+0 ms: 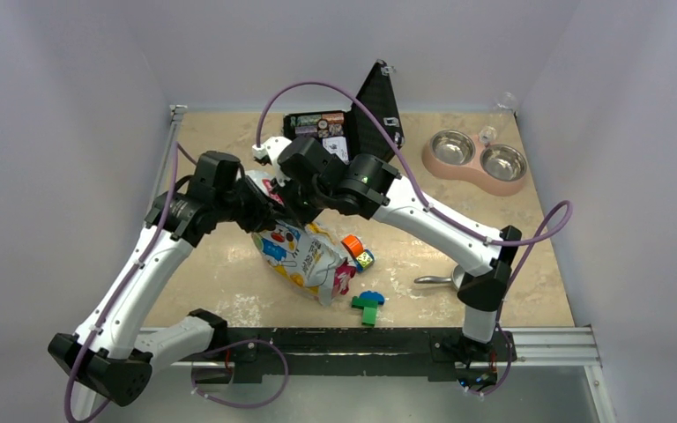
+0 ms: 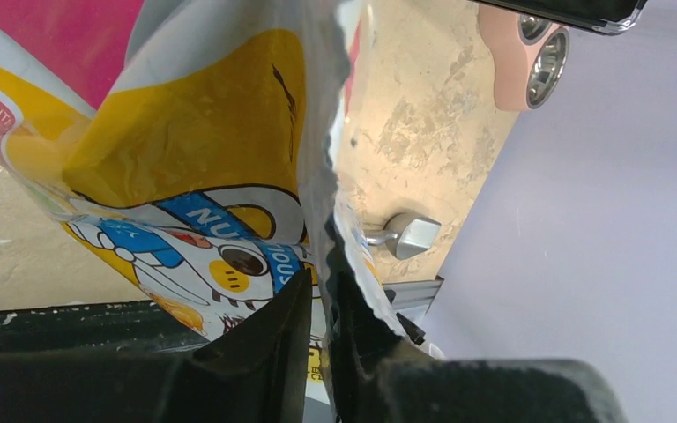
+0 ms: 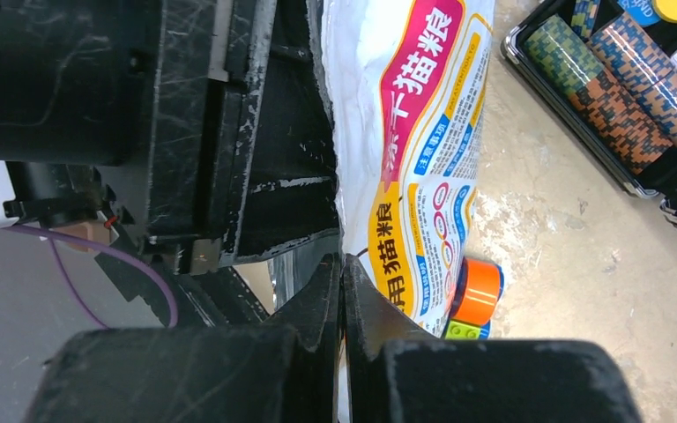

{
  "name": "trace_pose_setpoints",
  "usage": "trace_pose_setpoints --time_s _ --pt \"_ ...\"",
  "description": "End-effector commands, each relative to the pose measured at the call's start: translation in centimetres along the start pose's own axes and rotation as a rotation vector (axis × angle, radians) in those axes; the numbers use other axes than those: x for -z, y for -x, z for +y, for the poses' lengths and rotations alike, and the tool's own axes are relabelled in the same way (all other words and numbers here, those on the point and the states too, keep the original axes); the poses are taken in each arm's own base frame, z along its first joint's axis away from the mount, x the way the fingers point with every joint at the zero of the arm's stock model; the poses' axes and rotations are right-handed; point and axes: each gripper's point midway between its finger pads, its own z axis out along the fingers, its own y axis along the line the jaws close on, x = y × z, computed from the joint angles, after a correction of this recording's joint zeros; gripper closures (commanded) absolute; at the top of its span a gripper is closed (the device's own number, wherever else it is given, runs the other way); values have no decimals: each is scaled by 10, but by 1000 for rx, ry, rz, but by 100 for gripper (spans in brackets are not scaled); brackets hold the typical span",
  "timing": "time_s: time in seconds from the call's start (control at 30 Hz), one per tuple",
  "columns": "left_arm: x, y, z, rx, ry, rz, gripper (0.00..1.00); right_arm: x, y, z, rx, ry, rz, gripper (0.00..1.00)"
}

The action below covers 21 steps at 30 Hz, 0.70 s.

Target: Serve the pet food

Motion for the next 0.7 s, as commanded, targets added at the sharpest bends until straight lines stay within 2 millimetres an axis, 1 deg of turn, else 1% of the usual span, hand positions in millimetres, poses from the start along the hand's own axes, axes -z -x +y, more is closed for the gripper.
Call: trace_pose_setpoints --time_s 0.0,0.1,0.17,0.2,0.27,0.37,0.5,0.6,0.67 --pt "5 11 -3 -90 15 -42 86 50 39 3 -22 2 -179 100" --pt "28 27 0 -196 50 -144 92 48 38 -31 1 -189 -170 100" --pt "46 39 4 -248 98 -212 100 50 38 -53 30 -325 -162 100" --pt "56 45 6 -264 131 -241 100 52 37 -64 40 -396 -156 100" --pt "78 57 3 -303 169 -304 100 58 39 -76 49 -479 -161 100" --pt "100 67 -5 -394 186 -342 100 70 45 -83 18 -517 -198 100" --pt "126 75 -14 -508 217 -360 100 82 51 -83 -12 -507 -234 100" --pt "135 77 -20 -578 217 -357 100 88 49 -79 -57 -445 -245 100" --pt "134 77 -22 -612 213 -343 100 88 44 -78 -106 -400 -241 100"
